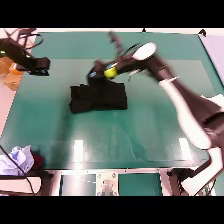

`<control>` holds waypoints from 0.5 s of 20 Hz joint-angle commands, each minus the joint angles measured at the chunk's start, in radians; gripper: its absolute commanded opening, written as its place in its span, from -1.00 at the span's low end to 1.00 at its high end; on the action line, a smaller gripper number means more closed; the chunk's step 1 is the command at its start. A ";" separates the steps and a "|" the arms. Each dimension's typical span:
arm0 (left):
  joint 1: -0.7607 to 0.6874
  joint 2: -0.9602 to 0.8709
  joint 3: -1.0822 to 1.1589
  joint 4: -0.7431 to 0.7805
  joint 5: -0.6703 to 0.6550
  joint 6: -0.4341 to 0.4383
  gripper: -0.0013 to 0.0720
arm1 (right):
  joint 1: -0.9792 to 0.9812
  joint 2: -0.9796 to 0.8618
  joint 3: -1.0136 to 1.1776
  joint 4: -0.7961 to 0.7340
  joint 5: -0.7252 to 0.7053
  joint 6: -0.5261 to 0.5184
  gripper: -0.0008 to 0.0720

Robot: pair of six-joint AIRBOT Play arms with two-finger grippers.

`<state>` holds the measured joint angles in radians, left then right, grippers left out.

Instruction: Fold the shirts.

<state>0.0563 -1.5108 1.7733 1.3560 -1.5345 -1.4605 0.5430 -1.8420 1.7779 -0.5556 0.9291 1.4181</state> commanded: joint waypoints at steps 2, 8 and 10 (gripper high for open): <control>0.068 0.022 0.003 0.025 -0.023 0.057 -0.88 | 0.216 -0.172 -0.002 -0.010 -0.364 -0.048 0.26; 0.068 0.022 0.003 0.025 -0.029 0.083 -0.88 | -0.093 -0.034 0.013 -0.169 -0.033 0.014 0.26; 0.068 0.022 0.003 0.025 -0.027 0.083 -0.88 | -0.254 0.005 0.012 -0.225 0.117 0.074 0.34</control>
<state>0.1207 -1.4899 1.7752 1.3788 -1.5612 -1.3853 0.4610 -1.8862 1.7885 -0.6979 0.8528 1.4254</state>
